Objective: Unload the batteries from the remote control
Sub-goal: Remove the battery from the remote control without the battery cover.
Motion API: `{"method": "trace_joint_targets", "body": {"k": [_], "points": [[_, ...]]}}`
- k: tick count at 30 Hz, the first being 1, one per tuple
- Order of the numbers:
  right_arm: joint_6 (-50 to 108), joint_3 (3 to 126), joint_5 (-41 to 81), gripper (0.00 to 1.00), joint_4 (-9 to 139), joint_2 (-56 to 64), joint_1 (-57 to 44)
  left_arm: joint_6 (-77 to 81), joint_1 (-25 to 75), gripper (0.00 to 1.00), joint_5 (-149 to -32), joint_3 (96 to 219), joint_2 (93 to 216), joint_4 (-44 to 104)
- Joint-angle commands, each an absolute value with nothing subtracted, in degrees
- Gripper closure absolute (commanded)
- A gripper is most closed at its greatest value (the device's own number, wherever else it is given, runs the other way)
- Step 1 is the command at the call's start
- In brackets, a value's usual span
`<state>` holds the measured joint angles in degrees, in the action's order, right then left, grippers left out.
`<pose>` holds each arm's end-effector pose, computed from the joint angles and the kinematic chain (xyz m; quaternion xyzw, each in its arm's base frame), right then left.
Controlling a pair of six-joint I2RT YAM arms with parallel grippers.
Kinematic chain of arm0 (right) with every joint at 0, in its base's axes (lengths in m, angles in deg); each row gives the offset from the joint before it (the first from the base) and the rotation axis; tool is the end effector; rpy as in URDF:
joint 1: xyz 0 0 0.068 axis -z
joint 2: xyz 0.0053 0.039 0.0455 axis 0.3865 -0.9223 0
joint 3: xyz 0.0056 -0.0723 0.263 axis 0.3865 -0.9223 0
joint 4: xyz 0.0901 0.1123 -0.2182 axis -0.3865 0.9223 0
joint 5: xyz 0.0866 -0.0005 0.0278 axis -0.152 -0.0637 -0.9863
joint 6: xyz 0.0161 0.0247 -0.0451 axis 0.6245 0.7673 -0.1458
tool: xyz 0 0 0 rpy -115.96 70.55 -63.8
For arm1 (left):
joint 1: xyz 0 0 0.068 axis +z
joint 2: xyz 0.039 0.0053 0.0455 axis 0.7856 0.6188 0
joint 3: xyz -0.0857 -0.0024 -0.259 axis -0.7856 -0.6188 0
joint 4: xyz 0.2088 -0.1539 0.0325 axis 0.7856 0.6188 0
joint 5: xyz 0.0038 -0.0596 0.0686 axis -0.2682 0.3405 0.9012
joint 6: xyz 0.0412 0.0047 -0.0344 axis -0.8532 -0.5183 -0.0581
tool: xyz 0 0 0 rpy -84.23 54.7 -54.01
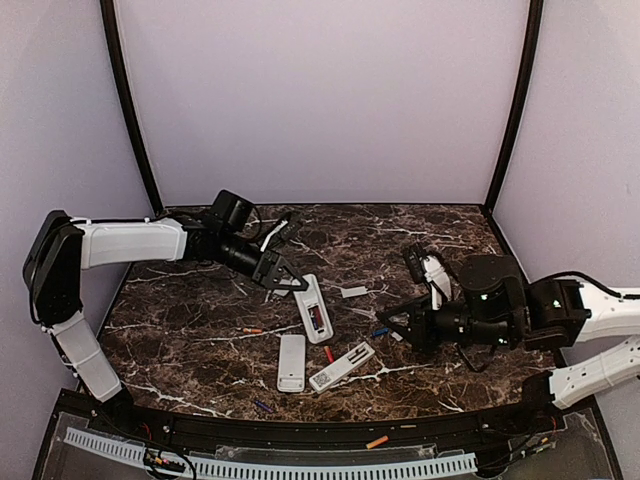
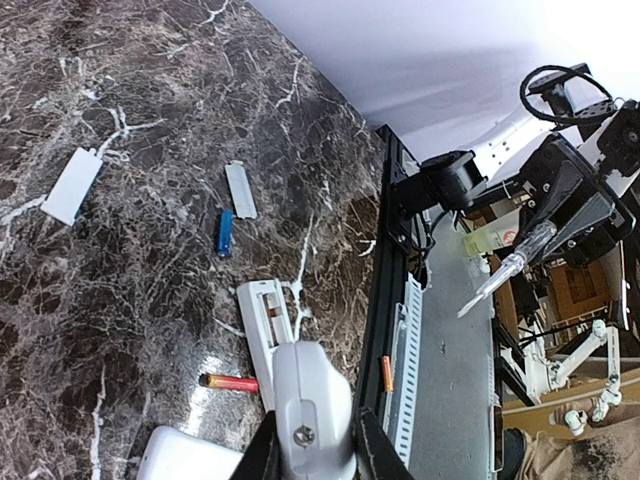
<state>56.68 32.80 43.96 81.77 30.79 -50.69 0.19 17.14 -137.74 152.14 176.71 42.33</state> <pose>0.0705 0.2016 0.2939 -0.2129 0.8232 0.3440 0.3984 0.2862 -0.2333 0.2385 0.3605 0.7462 -0.5305 0.1779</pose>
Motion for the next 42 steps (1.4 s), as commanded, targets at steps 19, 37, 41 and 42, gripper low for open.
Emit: {"method": "trace_joint_targets", "body": {"k": [19,37,41,42], "points": [[33.42,48.44,34.69,1.0,92.34,16.25,-52.44,-9.37,13.99,1.0,-146.69,157.25,178.22,59.08],[30.4,47.67,38.87,1.0,89.85,10.92,-54.69,-9.33,13.68,1.0,-147.5,157.73,178.93,59.66],[29.87,46.51,40.4,1.0,87.82,10.34,-54.69,-10.07,13.64,1.0,-147.75,157.69,179.01,59.81],[29.67,46.24,40.78,1.0,87.31,10.17,-54.65,-10.45,13.57,1.0,-147.72,157.69,179.06,59.81]]}}
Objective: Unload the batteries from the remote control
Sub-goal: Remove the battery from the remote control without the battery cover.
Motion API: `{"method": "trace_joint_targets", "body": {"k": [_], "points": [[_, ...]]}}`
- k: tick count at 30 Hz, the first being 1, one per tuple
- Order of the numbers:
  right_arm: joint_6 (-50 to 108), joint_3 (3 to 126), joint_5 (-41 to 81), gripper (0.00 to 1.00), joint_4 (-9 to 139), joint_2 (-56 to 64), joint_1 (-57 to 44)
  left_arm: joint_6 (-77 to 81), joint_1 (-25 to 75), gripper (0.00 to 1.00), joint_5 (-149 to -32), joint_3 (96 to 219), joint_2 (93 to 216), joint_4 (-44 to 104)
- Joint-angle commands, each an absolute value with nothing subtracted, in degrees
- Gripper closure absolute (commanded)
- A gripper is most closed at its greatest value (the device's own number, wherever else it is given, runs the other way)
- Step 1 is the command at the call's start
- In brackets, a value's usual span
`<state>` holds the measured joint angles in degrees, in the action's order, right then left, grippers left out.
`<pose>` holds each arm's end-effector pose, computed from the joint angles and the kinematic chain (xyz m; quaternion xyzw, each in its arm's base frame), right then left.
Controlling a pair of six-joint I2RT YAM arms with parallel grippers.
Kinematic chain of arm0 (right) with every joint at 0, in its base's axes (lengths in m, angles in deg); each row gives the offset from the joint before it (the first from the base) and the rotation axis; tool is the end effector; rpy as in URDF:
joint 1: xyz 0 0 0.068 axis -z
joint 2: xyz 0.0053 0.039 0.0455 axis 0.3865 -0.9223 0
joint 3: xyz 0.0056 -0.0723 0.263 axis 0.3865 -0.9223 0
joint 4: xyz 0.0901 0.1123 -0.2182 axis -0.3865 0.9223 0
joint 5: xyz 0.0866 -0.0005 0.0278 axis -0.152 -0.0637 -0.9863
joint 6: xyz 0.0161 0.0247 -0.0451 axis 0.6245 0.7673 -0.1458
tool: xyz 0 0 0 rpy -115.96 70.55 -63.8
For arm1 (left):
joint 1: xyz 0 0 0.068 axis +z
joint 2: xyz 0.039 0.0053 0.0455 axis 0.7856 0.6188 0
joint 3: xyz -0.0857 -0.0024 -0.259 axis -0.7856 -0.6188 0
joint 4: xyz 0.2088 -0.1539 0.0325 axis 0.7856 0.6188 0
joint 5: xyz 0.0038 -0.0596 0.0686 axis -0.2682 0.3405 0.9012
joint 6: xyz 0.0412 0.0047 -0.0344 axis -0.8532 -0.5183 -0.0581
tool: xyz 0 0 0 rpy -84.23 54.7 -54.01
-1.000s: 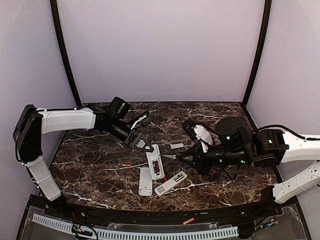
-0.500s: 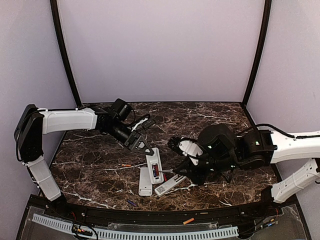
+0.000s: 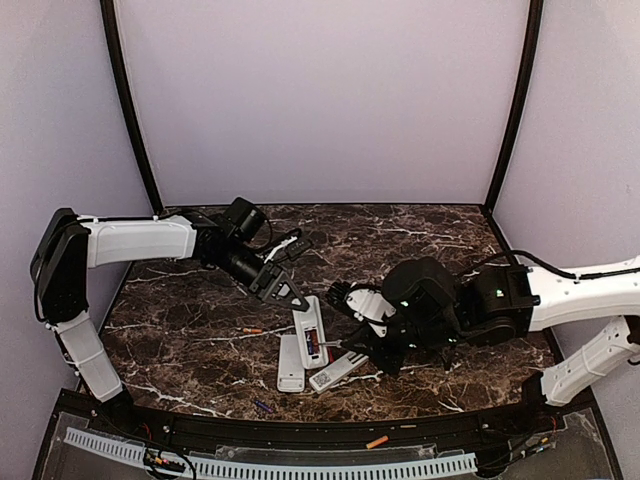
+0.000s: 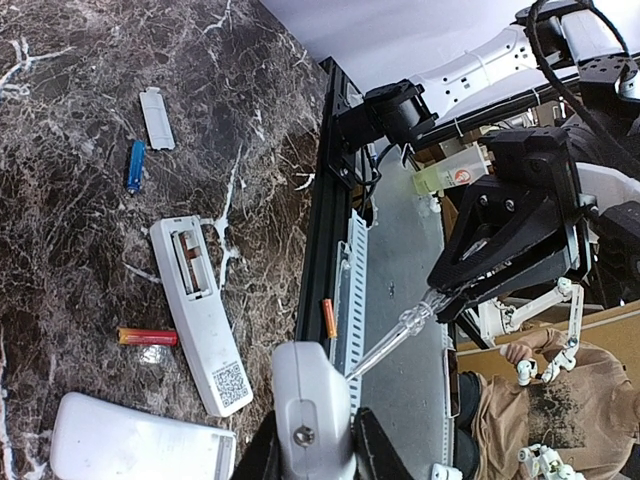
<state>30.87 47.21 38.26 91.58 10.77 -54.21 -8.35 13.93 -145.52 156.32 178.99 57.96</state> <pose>0.0697 0.2714 0.2848 -0.4817 0.7770 0.2084 0.3474 0.2661 -0.2469 0.2332 0.4043 0.7217 -0.5569 0.0741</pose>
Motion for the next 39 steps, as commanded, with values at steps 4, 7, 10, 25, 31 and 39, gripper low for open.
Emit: {"method": "trace_joint_targets", "body": {"k": [4,7,10,25,31,39], "points": [[28.9,45.39,41.72,1.0,85.84,9.5,-54.69,-10.81,13.48,1.0,-147.85,157.76,179.23,59.88],[28.5,44.46,41.48,1.0,84.5,8.98,-54.69,-10.98,13.51,1.0,-148.07,157.86,179.28,59.99],[28.56,43.38,41.63,1.0,83.08,8.96,-54.64,-11.12,13.38,1.0,-148.11,157.91,179.28,60.21],[30.53,29.23,36.77,1.0,64.48,16.68,-52.15,-11.65,13.37,1.0,-149.17,157.95,179.96,60.26],[30.14,28.26,34.49,1.0,60.77,14.81,-51.03,-11.87,13.13,1.0,-150.23,157.91,180.24,60.33],[30.5,25.89,31.35,1.0,55.61,14.38,-49.61,-12.2,13.01,1.0,-150.61,157.96,180.34,60.56]]}}
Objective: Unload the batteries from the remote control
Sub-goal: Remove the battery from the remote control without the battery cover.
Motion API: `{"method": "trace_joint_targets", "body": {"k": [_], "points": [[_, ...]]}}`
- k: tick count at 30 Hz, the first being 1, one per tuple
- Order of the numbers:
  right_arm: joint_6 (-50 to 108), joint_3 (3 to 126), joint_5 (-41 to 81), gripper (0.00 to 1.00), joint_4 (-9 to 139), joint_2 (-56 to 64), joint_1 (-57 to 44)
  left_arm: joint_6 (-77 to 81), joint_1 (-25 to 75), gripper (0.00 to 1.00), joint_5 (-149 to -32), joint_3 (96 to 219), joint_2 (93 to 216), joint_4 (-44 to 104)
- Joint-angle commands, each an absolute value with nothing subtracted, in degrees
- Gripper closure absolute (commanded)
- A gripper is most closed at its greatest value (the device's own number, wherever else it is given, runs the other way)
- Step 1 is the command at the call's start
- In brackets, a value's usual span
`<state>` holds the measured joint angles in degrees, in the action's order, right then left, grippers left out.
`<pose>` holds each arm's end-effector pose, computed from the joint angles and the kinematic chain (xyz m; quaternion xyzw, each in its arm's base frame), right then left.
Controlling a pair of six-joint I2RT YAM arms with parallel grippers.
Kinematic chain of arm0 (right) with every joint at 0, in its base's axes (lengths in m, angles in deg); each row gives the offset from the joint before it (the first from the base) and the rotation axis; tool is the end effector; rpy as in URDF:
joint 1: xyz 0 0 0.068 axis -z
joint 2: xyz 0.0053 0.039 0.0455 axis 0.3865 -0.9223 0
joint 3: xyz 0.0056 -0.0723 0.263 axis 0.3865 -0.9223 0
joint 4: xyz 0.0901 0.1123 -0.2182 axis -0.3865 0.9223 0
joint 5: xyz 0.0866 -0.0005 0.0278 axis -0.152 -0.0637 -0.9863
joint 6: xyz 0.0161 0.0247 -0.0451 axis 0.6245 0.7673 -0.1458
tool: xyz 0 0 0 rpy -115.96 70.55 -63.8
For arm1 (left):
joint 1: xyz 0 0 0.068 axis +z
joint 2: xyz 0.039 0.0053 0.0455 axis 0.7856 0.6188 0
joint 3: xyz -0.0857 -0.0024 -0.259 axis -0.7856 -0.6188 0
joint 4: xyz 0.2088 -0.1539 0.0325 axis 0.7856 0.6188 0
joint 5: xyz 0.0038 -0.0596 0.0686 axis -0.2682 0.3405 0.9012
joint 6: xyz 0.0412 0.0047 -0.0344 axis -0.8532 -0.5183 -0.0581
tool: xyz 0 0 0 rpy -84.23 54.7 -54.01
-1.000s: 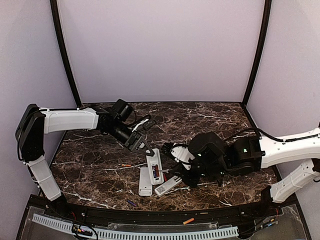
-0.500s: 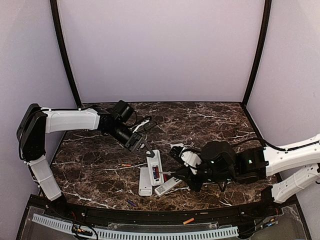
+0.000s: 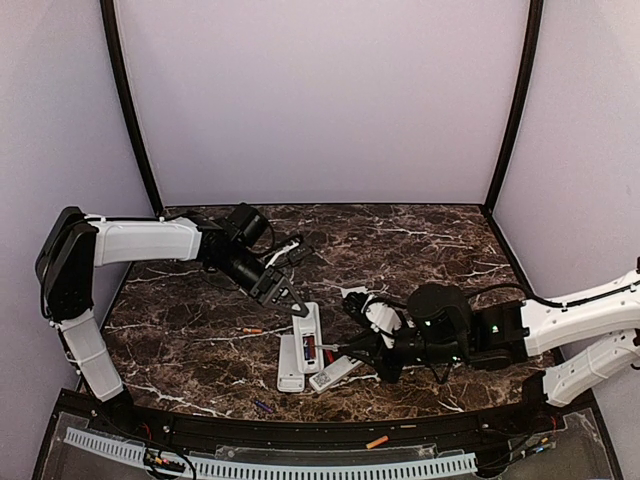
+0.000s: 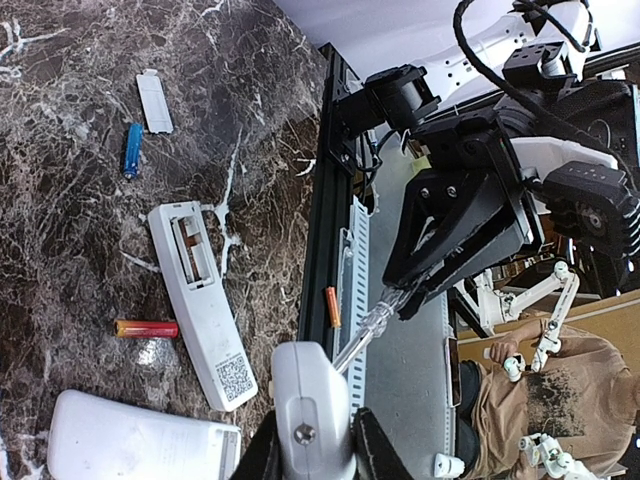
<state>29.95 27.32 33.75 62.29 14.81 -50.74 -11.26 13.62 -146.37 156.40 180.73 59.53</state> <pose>0.0793 0.2539 0.2309 -0.4457 0.7398 0.2932 0.4100 0.2657 -0.2494 0.2223 0.4138 0.7173 -0.5573 0.0606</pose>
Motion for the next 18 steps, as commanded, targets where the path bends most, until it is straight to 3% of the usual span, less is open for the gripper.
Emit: {"method": "trace_joint_targets", "body": {"k": [1,18], "points": [[30.77,25.62,30.95,1.0,55.29,14.38,-49.41,-12.3,13.01,1.0,-150.64,157.96,180.34,60.6],[35.88,19.25,23.34,1.0,45.39,14.82,-45.47,-13.17,13.03,1.0,-150.49,158.03,180.43,60.79]]}}
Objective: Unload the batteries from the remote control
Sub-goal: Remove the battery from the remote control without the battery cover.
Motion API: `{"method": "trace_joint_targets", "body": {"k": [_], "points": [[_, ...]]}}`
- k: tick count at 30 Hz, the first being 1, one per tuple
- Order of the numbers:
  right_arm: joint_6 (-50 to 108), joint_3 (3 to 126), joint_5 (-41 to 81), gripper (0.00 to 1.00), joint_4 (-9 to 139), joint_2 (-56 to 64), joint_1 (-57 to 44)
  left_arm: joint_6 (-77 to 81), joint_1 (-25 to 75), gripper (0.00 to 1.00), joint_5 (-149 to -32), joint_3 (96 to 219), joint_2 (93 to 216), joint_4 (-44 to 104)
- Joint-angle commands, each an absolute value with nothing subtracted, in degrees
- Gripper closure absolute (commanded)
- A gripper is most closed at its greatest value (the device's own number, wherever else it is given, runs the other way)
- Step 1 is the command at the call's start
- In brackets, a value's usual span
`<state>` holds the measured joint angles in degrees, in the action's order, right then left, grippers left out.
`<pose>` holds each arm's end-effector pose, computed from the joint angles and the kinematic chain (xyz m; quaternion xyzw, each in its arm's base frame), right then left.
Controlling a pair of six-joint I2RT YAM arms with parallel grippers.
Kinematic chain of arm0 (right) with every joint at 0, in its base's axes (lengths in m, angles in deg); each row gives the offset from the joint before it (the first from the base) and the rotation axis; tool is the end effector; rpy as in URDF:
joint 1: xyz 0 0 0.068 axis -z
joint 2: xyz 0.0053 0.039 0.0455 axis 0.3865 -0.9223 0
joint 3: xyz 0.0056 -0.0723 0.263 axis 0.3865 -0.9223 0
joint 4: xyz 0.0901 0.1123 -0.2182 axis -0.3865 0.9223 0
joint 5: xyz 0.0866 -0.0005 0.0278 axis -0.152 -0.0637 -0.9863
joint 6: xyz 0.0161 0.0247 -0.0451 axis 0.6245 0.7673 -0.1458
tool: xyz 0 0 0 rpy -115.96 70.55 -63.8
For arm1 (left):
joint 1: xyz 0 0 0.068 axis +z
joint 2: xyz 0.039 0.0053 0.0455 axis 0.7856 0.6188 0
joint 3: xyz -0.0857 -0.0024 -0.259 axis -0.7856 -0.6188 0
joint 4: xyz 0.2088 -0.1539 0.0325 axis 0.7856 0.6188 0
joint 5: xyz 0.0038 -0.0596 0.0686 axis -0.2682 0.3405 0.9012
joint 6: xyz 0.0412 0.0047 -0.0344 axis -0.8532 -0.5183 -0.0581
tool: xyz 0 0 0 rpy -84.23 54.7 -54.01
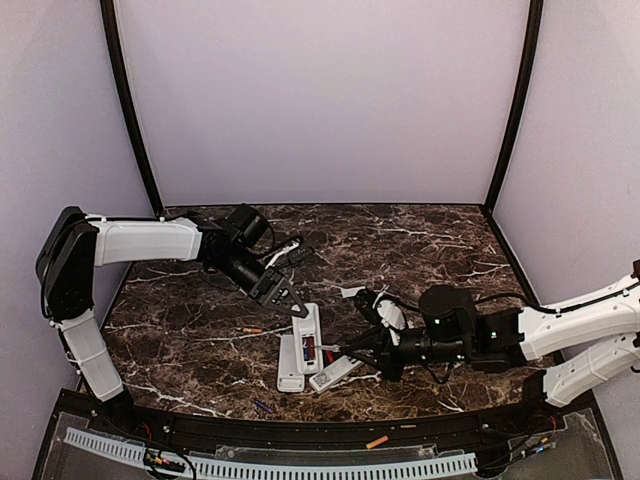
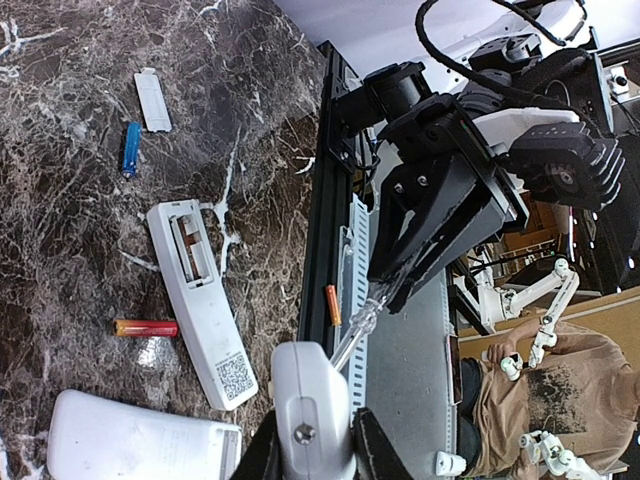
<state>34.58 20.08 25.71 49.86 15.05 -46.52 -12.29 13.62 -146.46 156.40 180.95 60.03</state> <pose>0.0905 0.2423 0.2110 -0.4077 0.7340 0.3669 0.4005 0.2655 -0.2492 0.2206 0.4178 0.7156 -0.5566 0.0602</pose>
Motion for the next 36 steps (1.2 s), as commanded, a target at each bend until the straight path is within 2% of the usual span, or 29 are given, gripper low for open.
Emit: {"method": "trace_joint_targets", "body": {"k": [1,17,36], "points": [[35.99,19.33,23.0,1.0,45.1,14.49,-45.36,-13.25,13.02,1.0,-149.93,158.04,180.43,60.76],[35.7,18.96,23.51,1.0,42.1,11.59,-43.49,-12.04,13.35,1.0,-137.34,158.03,178.85,57.41],[37.33,20.32,12.17,1.0,37.9,7.77,-38.78,-11.44,14.6,1.0,-133.34,157.48,178.32,53.25]]}}
